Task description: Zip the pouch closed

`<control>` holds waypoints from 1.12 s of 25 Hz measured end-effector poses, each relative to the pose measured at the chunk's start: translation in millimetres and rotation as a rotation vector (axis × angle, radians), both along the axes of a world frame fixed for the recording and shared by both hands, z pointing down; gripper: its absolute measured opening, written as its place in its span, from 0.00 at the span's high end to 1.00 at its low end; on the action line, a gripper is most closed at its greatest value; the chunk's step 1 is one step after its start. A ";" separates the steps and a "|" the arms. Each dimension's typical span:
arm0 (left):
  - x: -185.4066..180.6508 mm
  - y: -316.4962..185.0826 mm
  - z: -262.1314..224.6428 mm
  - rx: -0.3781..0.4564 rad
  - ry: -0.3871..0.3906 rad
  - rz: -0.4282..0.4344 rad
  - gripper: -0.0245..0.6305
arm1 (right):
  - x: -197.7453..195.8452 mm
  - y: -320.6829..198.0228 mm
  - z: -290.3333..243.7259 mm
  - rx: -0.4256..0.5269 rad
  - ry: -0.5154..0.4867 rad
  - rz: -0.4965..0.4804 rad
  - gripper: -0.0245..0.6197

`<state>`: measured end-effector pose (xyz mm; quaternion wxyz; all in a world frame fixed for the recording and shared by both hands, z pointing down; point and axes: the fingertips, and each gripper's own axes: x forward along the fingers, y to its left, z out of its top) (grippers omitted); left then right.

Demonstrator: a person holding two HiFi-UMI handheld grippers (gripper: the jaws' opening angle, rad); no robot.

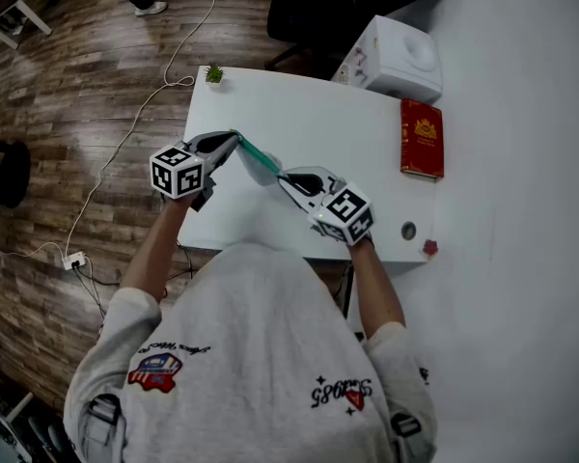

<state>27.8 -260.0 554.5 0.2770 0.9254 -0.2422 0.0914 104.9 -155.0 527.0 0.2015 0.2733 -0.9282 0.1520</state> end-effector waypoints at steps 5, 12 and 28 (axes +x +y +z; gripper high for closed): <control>-17.0 -3.5 1.2 -0.005 -0.004 -0.030 0.95 | -6.0 3.1 -1.8 -0.001 -0.006 -0.006 0.95; -35.0 -7.8 8.7 -0.027 -0.001 -0.086 0.95 | -11.8 5.0 -0.1 -0.005 -0.007 -0.016 0.95; -25.9 1.3 12.7 -0.019 -0.012 -0.079 0.95 | -15.7 -10.2 -20.6 0.031 -0.104 0.048 0.94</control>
